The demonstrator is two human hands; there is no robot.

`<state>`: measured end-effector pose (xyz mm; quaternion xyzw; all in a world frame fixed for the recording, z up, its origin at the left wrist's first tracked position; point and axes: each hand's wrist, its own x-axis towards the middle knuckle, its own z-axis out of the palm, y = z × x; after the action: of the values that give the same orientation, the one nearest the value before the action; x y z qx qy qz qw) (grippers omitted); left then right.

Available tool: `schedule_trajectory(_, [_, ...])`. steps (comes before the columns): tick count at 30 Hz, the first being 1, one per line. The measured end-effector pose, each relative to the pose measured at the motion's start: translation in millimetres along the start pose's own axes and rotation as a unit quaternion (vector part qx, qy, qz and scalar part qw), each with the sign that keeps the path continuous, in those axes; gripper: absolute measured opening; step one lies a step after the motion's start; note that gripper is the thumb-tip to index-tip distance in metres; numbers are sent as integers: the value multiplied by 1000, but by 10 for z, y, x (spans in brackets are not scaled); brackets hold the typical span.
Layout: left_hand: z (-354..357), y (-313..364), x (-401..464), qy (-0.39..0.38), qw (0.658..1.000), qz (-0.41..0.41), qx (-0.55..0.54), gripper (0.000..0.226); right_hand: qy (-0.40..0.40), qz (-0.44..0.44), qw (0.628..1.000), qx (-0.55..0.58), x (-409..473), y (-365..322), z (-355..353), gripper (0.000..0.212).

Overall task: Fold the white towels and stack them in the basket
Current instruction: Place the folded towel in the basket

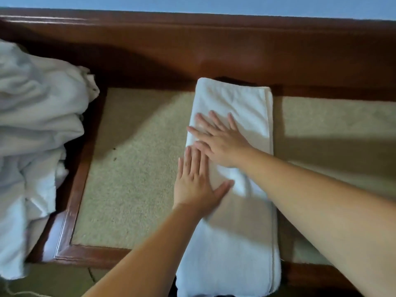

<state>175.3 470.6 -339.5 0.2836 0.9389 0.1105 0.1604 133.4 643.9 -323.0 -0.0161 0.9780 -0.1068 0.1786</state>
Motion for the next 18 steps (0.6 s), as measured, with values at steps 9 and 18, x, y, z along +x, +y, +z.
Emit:
schedule_trajectory(9, [129, -78, 16, 69, 996, 8, -61, 122, 10, 49, 998, -33, 473, 454, -223, 78])
schedule_trajectory(18, [128, -14, -294, 15, 1000, 15, -2, 103, -5, 220, 973, 64, -20, -19, -93, 75])
